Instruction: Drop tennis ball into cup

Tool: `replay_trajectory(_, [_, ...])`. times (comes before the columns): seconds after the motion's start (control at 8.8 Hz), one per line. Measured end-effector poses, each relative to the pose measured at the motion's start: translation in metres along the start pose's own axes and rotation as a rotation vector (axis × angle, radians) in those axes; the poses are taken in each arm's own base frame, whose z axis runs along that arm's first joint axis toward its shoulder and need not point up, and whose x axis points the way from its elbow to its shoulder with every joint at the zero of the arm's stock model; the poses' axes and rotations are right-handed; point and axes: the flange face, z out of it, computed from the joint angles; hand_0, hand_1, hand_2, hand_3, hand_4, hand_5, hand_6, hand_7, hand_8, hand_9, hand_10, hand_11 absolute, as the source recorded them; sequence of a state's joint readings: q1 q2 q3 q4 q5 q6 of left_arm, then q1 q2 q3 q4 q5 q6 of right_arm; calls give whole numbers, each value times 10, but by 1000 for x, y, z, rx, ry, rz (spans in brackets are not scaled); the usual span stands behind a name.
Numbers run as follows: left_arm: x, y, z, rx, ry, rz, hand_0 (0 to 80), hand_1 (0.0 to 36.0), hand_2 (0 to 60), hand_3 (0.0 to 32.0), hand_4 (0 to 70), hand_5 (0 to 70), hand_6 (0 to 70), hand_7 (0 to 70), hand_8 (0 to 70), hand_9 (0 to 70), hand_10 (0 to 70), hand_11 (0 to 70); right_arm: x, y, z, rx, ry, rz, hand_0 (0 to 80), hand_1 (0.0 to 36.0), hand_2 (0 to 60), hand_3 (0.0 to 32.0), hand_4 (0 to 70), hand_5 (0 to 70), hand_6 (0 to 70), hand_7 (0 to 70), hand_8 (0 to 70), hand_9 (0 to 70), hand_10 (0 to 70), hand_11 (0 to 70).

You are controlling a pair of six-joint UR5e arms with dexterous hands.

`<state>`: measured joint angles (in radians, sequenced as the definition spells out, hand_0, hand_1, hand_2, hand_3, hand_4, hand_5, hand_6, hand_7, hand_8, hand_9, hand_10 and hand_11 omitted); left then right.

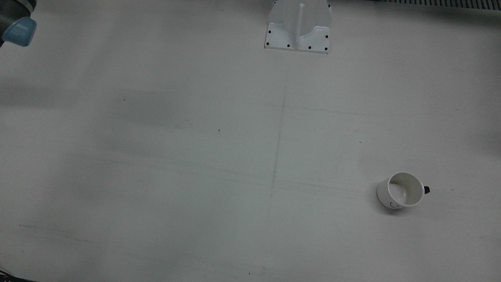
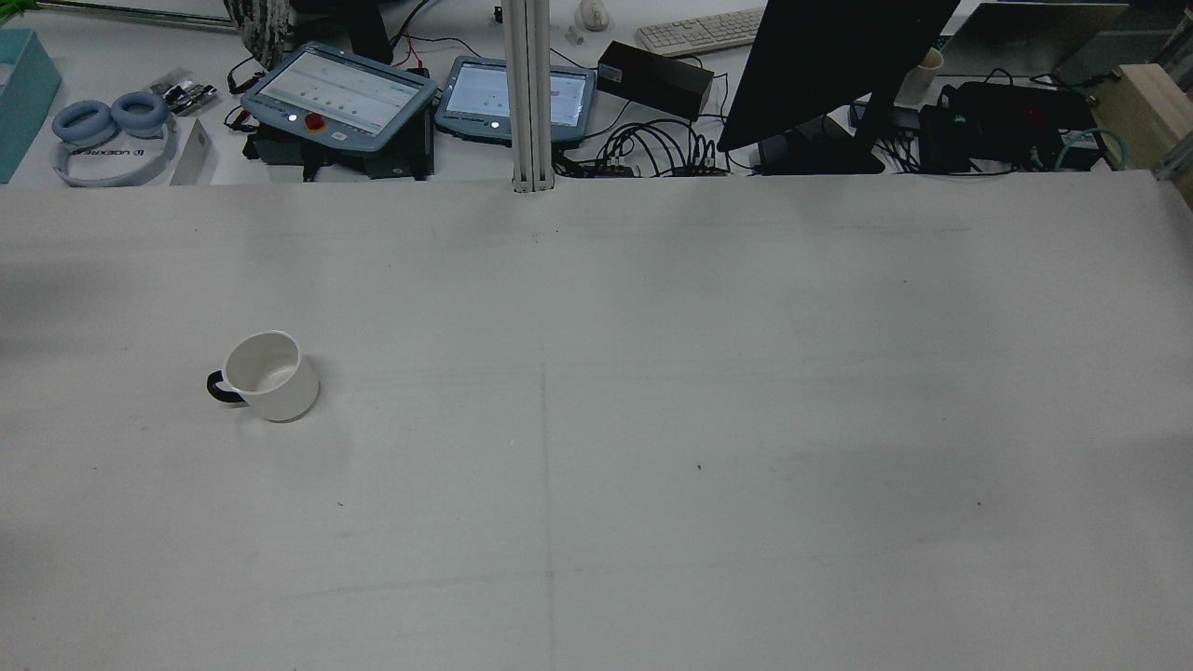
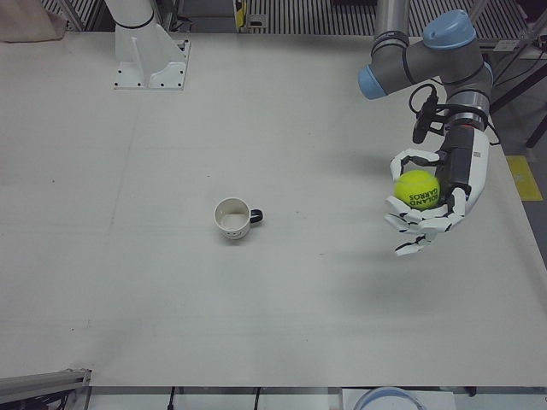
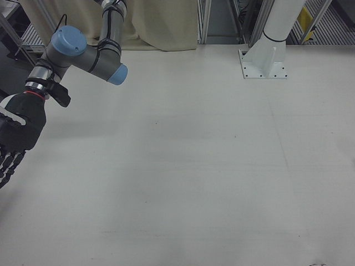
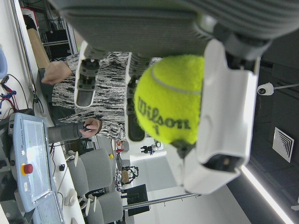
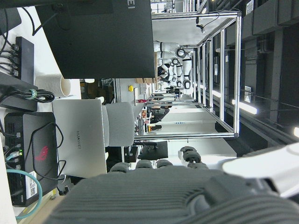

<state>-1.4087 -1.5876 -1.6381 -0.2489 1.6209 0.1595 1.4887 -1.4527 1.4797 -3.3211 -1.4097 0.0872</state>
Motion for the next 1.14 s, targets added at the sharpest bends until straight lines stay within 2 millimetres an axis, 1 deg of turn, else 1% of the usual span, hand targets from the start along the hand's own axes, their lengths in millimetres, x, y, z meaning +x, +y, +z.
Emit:
replay_trajectory(0.11, [0, 3, 1, -6, 0, 0, 800, 360, 600, 272, 74, 337, 700, 578, 462, 386, 140, 241, 0, -1, 0, 1, 0, 0, 0, 0, 0, 0, 0, 0, 0, 0, 0, 0, 0, 0])
replay_trajectory(0.23, [2, 21, 6, -28, 0, 1, 800, 360, 600, 272, 69, 322, 700, 590, 454, 388, 138, 239, 0, -1, 0, 2, 0, 0, 0, 0, 0, 0, 0, 0, 0, 0, 0, 0, 0, 0])
replay_trajectory(0.34, [3, 50, 12, -56, -9, 1, 800, 360, 600, 280, 58, 330, 700, 576, 457, 384, 138, 238, 0, -1, 0, 2, 0, 0, 0, 0, 0, 0, 0, 0, 0, 0, 0, 0, 0, 0])
replay_trajectory(0.45, [-5, 80, 20, -83, -35, -6, 800, 360, 600, 282, 41, 339, 700, 558, 465, 383, 141, 243, 0, -1, 0, 2, 0, 0, 0, 0, 0, 0, 0, 0, 0, 0, 0, 0, 0, 0])
replay_trajectory(0.57, [-32, 113, 30, -119, -89, -24, 800, 360, 542, 294, 19, 310, 677, 574, 449, 385, 141, 243, 0, -1, 0, 2, 1, 0, 0, 0, 0, 0, 0, 0, 0, 0, 0, 0, 0, 0])
replay_trajectory(0.68, [-67, 139, 37, -154, -151, -44, 800, 360, 526, 312, 0, 312, 674, 551, 450, 378, 139, 241, 0, -1, 0, 2, 1, 0, 0, 0, 0, 0, 0, 0, 0, 0, 0, 0, 0, 0])
replay_trajectory(0.8, [-98, 160, 42, -188, -204, -50, 800, 360, 508, 320, 0, 306, 646, 545, 446, 375, 137, 238, 0, -1, 0, 2, 1, 0, 0, 0, 0, 0, 0, 0, 0, 0, 0, 0, 0, 0])
replay_trajectory(0.91, [-124, 174, 43, -216, -247, -48, 800, 360, 522, 320, 0, 336, 700, 509, 465, 368, 137, 238, 0, -1, 0, 2, 1, 0, 0, 0, 0, 0, 0, 0, 0, 0, 0, 0, 0, 0])
replay_trajectory(1.02, [-150, 185, 43, -243, -283, -39, 800, 360, 494, 320, 0, 322, 696, 521, 457, 372, 139, 242, 0, -1, 0, 2, 1, 0, 0, 0, 0, 0, 0, 0, 0, 0, 0, 0, 0, 0])
replay_trajectory(1.14, [-176, 192, 43, -265, -303, -35, 800, 360, 475, 302, 0, 297, 623, 559, 445, 381, 137, 238, 0, -1, 0, 2, 1, 0, 0, 0, 0, 0, 0, 0, 0, 0, 0, 0, 0, 0])
